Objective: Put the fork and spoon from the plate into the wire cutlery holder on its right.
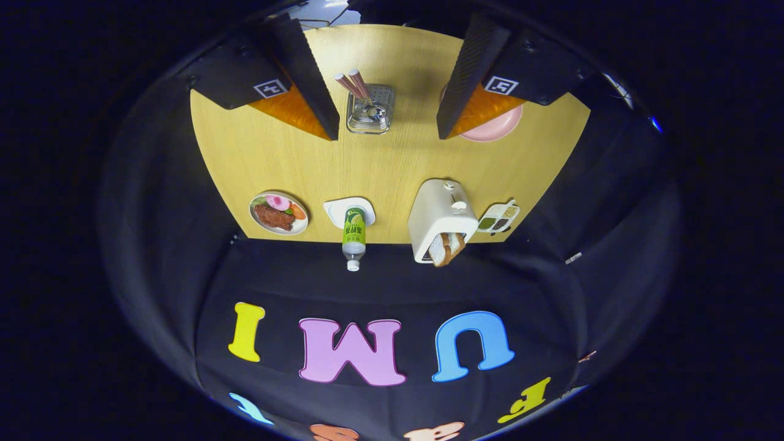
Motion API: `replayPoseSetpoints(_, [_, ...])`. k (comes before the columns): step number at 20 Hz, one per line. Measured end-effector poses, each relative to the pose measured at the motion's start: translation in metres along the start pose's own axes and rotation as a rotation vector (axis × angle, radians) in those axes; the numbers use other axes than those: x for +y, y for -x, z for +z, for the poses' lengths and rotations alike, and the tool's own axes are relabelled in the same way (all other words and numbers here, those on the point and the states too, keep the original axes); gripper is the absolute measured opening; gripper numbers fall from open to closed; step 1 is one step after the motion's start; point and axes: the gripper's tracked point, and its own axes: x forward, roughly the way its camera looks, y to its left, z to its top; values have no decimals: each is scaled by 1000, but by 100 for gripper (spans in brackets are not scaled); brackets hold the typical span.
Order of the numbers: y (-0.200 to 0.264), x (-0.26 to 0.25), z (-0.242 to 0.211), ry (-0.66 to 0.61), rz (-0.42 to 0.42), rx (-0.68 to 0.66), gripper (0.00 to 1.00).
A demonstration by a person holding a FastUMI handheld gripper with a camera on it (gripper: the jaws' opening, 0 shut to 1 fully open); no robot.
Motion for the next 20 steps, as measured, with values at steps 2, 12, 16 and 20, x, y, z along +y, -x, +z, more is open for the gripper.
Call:
replayPoseSetpoints(2, [6, 8, -5, -6, 2, -31, 100])
replayPoseSetpoints(12, [10, 21, -20, -16, 17, -30, 100])
replayPoseSetpoints(16, [12, 21, -17, -11, 15, -38, 100])
replayPoseSetpoints(20, [13, 19, -13, -7, 10, -46, 100])
